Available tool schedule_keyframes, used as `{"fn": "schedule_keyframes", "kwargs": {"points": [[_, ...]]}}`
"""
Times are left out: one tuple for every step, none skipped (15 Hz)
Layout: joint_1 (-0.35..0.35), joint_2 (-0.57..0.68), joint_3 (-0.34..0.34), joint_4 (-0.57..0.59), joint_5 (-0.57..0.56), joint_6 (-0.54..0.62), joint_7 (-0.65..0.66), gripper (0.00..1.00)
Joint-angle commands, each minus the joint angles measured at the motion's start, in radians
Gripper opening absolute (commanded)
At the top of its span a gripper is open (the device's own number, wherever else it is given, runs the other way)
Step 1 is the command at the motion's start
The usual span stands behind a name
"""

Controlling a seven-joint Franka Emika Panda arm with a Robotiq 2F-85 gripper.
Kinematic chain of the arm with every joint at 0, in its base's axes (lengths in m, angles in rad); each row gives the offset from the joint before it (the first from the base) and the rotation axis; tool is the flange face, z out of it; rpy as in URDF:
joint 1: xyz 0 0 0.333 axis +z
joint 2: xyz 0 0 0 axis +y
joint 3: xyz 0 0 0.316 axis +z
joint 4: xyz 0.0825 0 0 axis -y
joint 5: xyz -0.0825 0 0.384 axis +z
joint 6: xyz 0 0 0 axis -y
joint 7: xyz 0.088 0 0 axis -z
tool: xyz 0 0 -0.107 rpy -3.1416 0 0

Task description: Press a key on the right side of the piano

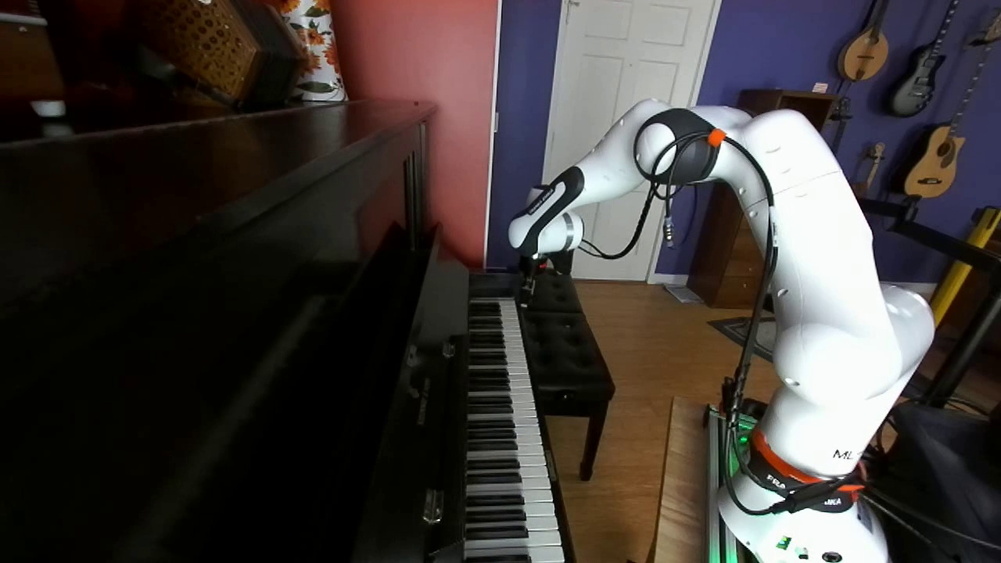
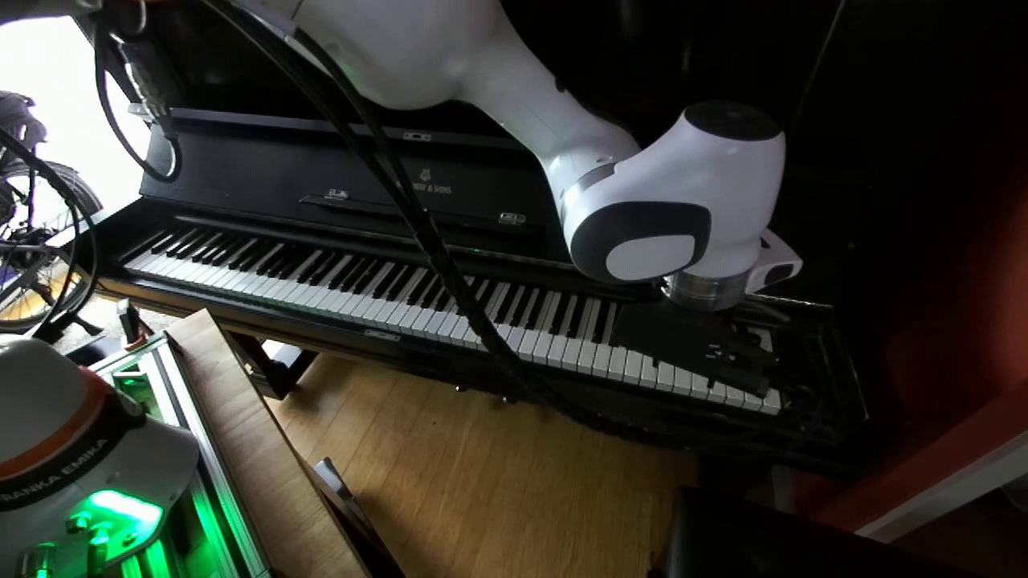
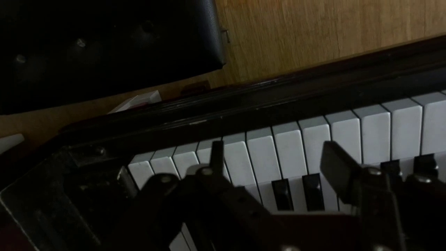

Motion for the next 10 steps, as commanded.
{"fn": "schedule_keyframes", "kwargs": {"points": [[-0.002,0.062,-0.001,0.083,-0.007,-0.069,0.010,0.42],[-0.002,0.074,-0.002,0.100,-0.008,-0.080,0.010,0.33],[0.002,0.085,-0.007,0.114,-0.014,-0.086,0.015,0.27],[0.008,0.096,-0.017,0.129,-0.026,-0.089,0.020,0.19],[0.008,0.104,-0.016,0.142,-0.028,-0.093,0.018,0.11],[0.007,0.113,-0.015,0.154,-0.030,-0.095,0.015,0.05],[0.007,0.123,-0.015,0.168,-0.032,-0.096,0.015,0.00],[0.006,0.133,-0.015,0.179,-0.037,-0.091,0.008,0.00],[0.009,0.143,-0.018,0.193,-0.043,-0.087,0.012,0.00],[0.004,0.152,-0.011,0.205,-0.043,-0.090,0.001,0.00]]}}
